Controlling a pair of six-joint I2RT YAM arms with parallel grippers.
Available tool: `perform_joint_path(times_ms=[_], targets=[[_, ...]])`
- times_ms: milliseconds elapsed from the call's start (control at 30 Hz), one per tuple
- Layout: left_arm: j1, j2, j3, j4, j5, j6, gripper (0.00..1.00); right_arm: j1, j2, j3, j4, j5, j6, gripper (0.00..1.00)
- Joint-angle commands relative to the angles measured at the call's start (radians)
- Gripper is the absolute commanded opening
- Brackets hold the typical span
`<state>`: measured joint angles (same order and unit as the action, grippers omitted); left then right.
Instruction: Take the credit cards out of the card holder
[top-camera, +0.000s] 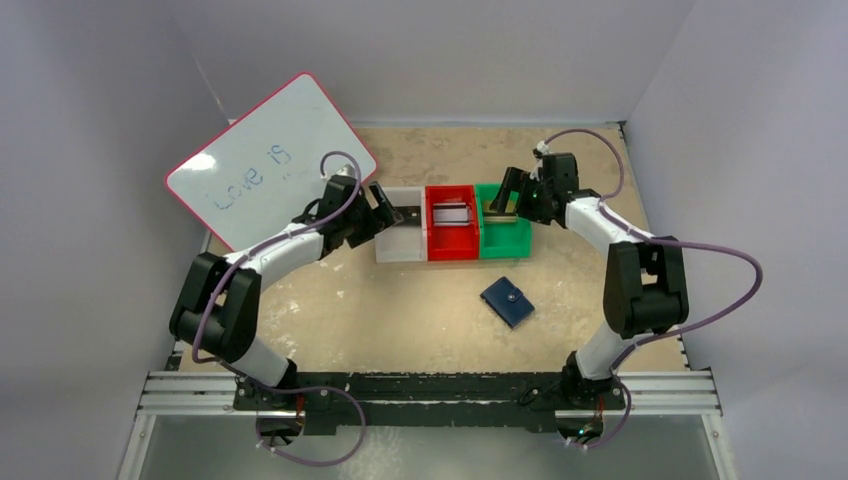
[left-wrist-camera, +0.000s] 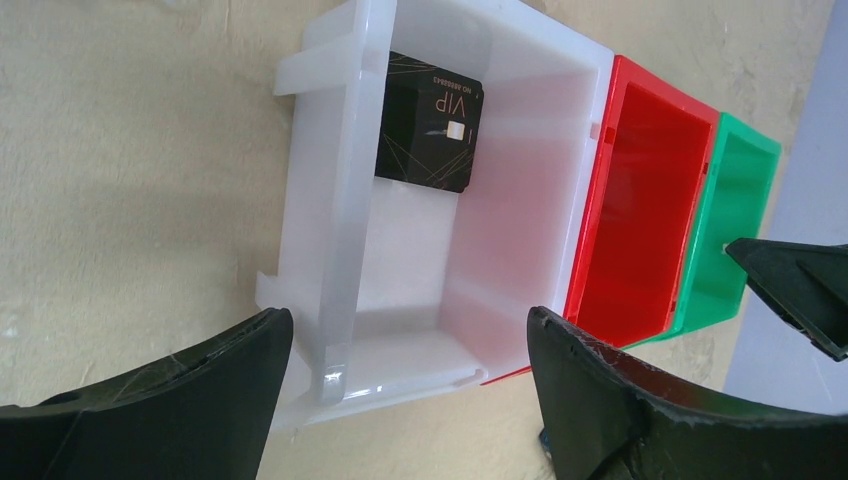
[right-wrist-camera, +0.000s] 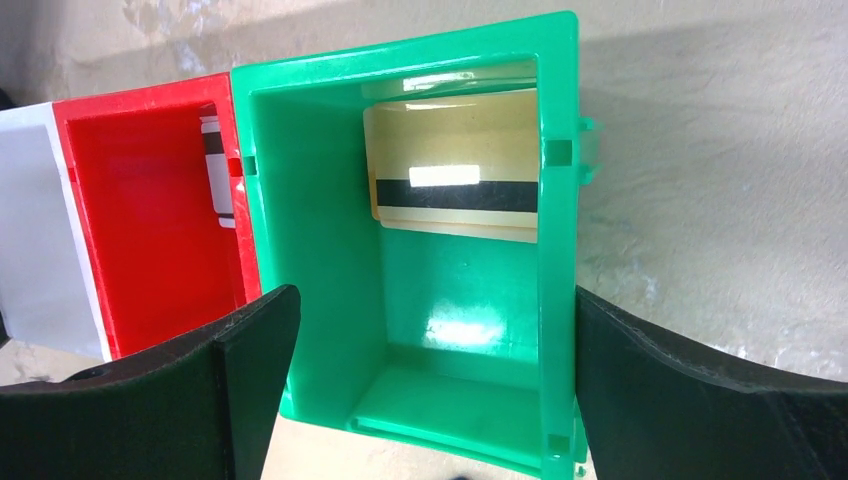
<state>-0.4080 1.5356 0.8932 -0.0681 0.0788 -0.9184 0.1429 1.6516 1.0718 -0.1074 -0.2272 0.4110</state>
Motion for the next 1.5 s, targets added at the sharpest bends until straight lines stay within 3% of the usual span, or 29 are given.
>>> perform_joint_path(times_ms=[0,233,433,600,733,867,1100,1367,1467], targets=[[-0.007,0.049,0.1,0.048,0.003,0.039,0.86,0.0,0.019,0.092,0.005,-0.031,-0.009,1.0],[-0.006,-0.009,0.076,-0.038,-0.128,0.066,0.92,-0.022,-0.044,0.092,-0.054,0.178,-0.043,1.0],[-0.007,-0.129,0.076,-0.125,-0.268,0.111,0.95,-0.022,-0.274,0.008,-0.11,0.395,-0.033,1.0],[-0.007,-0.344,-0.008,-0.085,-0.328,0.056,0.96,-0.02,-0.507,-0.248,-0.081,0.122,0.05,0.94],[-0.007,-0.479,-0.11,-0.061,-0.299,0.026,0.96,-0.02,-0.607,-0.405,-0.098,0.077,0.134,0.92],[-0.007,-0.569,-0.161,-0.155,-0.289,0.051,0.96,-0.018,-0.601,-0.531,-0.003,-0.075,0.184,0.89],[-0.007,-0.763,-0.263,-0.259,-0.322,0.044,0.98,0.019,-0.558,-0.663,0.08,-0.152,0.232,0.89],[-0.006,-0.825,-0.357,-0.207,-0.238,0.024,0.98,0.302,-0.503,-0.658,0.17,-0.107,0.329,0.79],[-0.007,-0.798,-0.362,-0.201,-0.185,0.035,0.98,0.457,-0.491,-0.623,0.156,0.022,0.382,0.77]])
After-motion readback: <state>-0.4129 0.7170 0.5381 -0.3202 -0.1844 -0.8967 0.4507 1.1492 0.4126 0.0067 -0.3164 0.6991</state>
